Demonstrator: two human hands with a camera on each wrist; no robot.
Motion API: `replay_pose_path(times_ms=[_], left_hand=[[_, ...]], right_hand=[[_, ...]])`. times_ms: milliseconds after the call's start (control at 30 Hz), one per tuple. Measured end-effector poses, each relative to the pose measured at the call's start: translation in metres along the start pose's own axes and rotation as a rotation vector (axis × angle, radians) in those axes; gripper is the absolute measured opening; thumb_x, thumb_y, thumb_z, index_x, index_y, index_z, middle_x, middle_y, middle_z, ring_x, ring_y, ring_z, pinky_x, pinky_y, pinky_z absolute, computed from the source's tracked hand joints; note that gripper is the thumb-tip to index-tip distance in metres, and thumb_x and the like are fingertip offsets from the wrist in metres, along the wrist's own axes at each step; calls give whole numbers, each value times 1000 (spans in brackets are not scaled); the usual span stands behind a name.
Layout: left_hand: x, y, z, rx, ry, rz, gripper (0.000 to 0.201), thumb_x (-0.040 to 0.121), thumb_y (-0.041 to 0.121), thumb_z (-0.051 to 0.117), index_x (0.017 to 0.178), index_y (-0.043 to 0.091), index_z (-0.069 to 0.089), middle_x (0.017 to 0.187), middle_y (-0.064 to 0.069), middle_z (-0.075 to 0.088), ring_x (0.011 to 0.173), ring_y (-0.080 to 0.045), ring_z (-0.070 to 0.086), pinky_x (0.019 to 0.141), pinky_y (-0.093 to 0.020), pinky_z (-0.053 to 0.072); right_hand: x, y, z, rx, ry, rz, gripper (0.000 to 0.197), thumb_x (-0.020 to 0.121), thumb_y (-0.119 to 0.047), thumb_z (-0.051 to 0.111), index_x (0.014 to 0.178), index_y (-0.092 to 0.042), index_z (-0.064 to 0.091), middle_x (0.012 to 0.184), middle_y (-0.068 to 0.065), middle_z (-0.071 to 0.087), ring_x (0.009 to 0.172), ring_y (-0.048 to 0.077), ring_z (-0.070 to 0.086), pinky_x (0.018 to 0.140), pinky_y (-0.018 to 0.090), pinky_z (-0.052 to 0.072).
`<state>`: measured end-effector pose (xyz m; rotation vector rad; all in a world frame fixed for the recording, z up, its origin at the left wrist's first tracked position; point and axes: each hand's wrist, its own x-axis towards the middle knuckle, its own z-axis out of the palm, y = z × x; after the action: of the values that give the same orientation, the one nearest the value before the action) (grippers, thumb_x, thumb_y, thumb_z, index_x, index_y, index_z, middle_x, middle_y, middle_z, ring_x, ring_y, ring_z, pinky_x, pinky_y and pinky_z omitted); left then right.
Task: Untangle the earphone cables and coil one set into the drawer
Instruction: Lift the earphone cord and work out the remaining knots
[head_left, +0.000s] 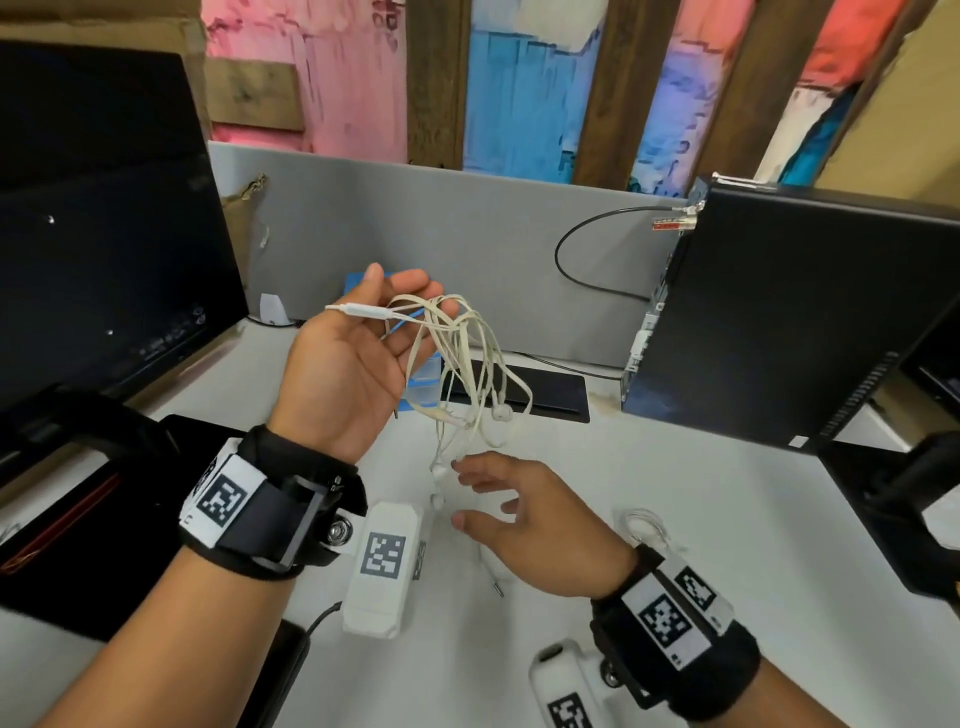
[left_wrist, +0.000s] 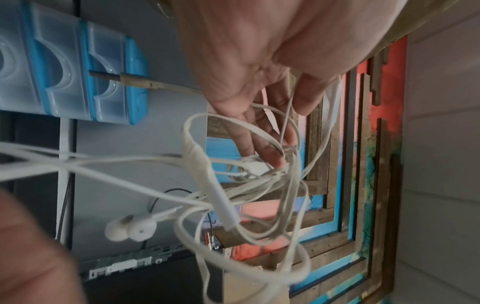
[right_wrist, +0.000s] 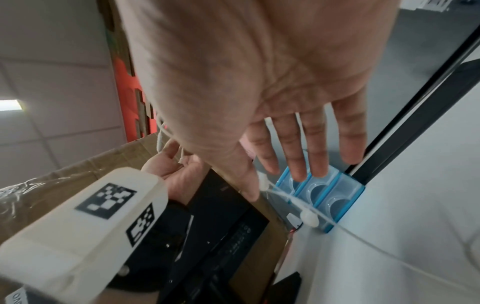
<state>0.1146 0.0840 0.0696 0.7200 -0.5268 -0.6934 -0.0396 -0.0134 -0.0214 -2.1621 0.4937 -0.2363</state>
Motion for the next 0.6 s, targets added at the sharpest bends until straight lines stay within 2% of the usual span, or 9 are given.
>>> replay_pose_path(times_ms=[67, 133, 167, 233, 333, 400, 533, 600], left_hand=[[0, 2, -1, -46, -9, -5, 40, 101, 27, 40, 89, 4, 70, 85, -8, 72, 85, -24, 73, 80, -32, 59], [0, 3, -3, -75, -18, -5, 43, 100, 27, 41, 83, 6, 75, 86, -8, 72, 86, -23, 72, 92, -36, 55], [0, 3, -4, -81, -24, -7, 43, 99, 28, 41, 82, 7, 75, 86, -7, 72, 86, -23, 72, 95, -36, 52], [1, 4, -6, -105, -37, -16, 42, 98, 28, 42, 83, 8, 76, 88, -7, 72, 87, -22, 71, 93, -34, 52], [1, 5, -8, -156, -58, -37, 40, 98, 28, 43, 84, 8, 76, 89, -7, 71, 86, -21, 71, 85, -31, 56], [1, 5, -8, -172, -63, -46, 40, 98, 28, 43, 85, 8, 76, 90, -7, 71, 86, -21, 70, 83, -30, 57], [1, 2, -6, -189, -69, -65, 40, 99, 27, 42, 87, 7, 75, 91, -8, 70, 86, -22, 70, 82, -32, 57], [1, 1, -6, -182, -68, -69, 41, 99, 27, 42, 86, 7, 75, 91, -8, 70, 86, -22, 70, 82, -32, 57]], right_hand=[[3, 3, -4, 66, 119, -15, 24, 89, -13, 65, 110, -25, 69, 98, -7, 71, 91, 0, 63, 80, 13, 46], [5, 3, -15, 139, 267, -1, 22, 88, -2, 61, 91, -20, 71, 83, 5, 73, 75, 12, 65, 71, 18, 50], [6, 1, -21, 201, 335, 15, 22, 87, 2, 59, 86, -16, 71, 79, 11, 72, 69, 15, 64, 66, 19, 50], [4, -6, -34, 331, 481, -2, 21, 86, 7, 57, 83, -9, 69, 70, 13, 67, 60, 12, 59, 56, 17, 47], [0, -22, -48, 400, 696, -140, 15, 86, 3, 61, 80, -9, 68, 65, 7, 63, 58, 15, 55, 57, 26, 47], [-5, -34, -51, 422, 735, -231, 10, 87, 0, 64, 83, -8, 70, 63, 7, 61, 59, 16, 53, 60, 31, 47], [-16, -57, -50, 400, 654, -331, 10, 88, -3, 67, 82, -8, 73, 61, -2, 63, 57, 6, 55, 58, 19, 48], [-17, -65, -47, 365, 602, -334, 10, 87, -5, 69, 80, -9, 75, 61, 3, 67, 56, 6, 56, 57, 18, 48]])
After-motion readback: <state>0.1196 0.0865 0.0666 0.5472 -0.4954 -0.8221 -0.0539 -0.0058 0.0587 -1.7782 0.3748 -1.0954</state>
